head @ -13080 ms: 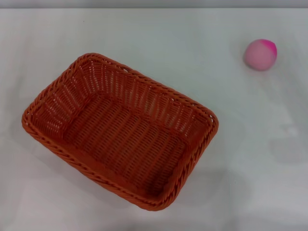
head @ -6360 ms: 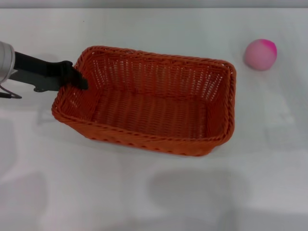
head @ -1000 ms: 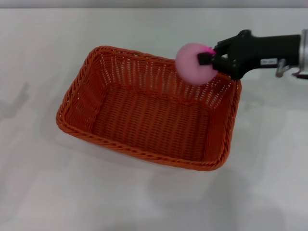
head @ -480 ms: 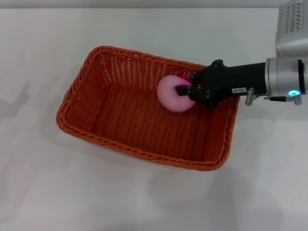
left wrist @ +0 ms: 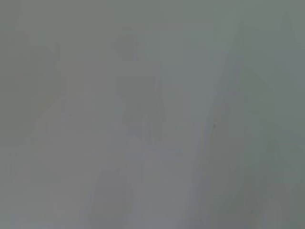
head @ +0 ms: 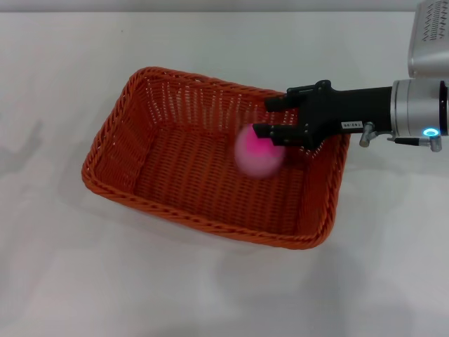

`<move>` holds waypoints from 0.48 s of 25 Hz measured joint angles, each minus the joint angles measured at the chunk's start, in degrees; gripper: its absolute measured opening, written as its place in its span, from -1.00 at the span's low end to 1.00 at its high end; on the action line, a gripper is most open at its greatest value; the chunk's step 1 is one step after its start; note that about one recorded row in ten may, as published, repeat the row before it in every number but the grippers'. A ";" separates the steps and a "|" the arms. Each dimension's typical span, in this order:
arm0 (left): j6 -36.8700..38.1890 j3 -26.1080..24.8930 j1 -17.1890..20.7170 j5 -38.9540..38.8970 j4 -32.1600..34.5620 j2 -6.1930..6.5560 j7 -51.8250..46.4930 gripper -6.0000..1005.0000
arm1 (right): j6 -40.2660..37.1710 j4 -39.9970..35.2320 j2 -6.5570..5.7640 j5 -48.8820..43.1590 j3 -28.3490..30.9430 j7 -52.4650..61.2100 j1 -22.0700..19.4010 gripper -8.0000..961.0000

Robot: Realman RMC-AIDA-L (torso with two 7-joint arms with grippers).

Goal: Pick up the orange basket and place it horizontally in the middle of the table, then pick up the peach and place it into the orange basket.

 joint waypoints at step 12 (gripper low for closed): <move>-0.38 -0.01 0.27 -0.07 -0.03 -0.04 0.02 0.74 | 5.20 2.97 -0.20 7.48 20.35 -6.48 -4.48 0.60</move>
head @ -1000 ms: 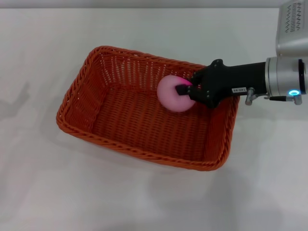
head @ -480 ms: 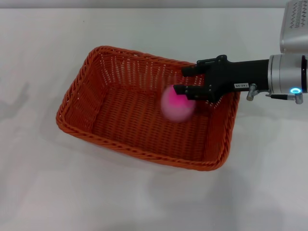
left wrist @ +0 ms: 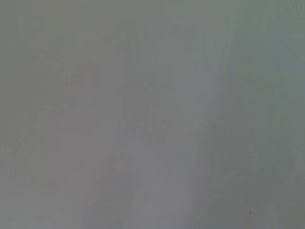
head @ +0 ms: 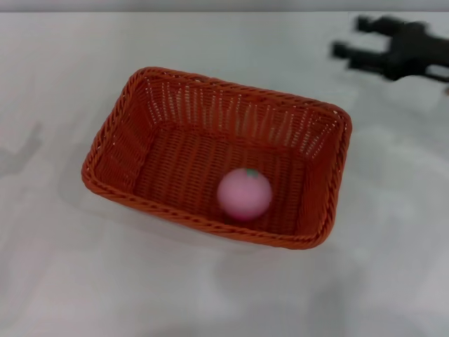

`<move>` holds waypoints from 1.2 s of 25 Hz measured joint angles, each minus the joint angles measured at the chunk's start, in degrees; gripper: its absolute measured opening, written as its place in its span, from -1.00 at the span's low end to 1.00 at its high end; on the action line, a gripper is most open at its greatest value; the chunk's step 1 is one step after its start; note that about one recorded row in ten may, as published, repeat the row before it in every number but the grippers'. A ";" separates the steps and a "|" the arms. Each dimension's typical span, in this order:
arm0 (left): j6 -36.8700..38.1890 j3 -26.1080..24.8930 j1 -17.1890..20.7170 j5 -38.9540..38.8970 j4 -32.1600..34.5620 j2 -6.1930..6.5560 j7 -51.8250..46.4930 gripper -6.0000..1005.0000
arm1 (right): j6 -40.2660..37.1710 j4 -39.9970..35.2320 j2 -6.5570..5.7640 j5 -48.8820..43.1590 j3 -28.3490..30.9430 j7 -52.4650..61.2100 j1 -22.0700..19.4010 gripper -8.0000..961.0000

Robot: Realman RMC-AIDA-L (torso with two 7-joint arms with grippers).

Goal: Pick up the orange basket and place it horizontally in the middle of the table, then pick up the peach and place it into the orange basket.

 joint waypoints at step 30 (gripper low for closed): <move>0.11 0.00 1.35 -18.16 5.89 -0.08 15.37 0.74 | 11.66 40.83 -0.02 10.60 39.14 -50.38 -7.69 0.69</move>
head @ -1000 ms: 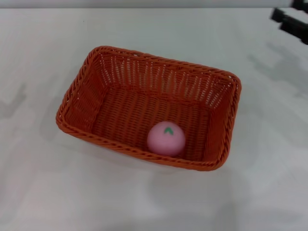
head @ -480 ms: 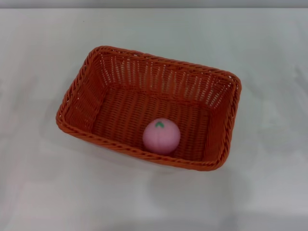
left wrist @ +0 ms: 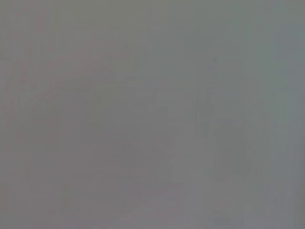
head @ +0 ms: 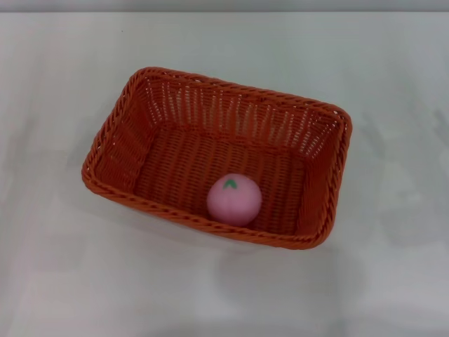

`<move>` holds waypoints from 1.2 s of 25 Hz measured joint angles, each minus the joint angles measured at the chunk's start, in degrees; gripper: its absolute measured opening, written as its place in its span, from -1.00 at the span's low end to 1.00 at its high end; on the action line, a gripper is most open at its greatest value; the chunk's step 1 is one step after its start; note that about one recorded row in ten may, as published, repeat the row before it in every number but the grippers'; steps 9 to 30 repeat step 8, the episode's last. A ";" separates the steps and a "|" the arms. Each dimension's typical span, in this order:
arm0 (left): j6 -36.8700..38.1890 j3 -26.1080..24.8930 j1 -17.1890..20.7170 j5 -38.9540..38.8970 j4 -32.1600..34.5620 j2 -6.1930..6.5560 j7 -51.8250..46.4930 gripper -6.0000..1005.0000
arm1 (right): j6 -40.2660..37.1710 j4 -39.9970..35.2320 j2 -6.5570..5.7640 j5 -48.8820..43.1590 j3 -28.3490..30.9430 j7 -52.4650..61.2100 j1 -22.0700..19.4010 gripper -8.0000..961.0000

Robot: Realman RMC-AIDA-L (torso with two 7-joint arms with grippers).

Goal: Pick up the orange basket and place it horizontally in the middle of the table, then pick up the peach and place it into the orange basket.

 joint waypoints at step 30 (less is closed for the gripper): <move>-1.53 0.03 -0.23 -1.77 2.38 -0.16 0.20 0.74 | -0.31 1.12 0.05 0.38 0.71 -2.73 0.59 0.69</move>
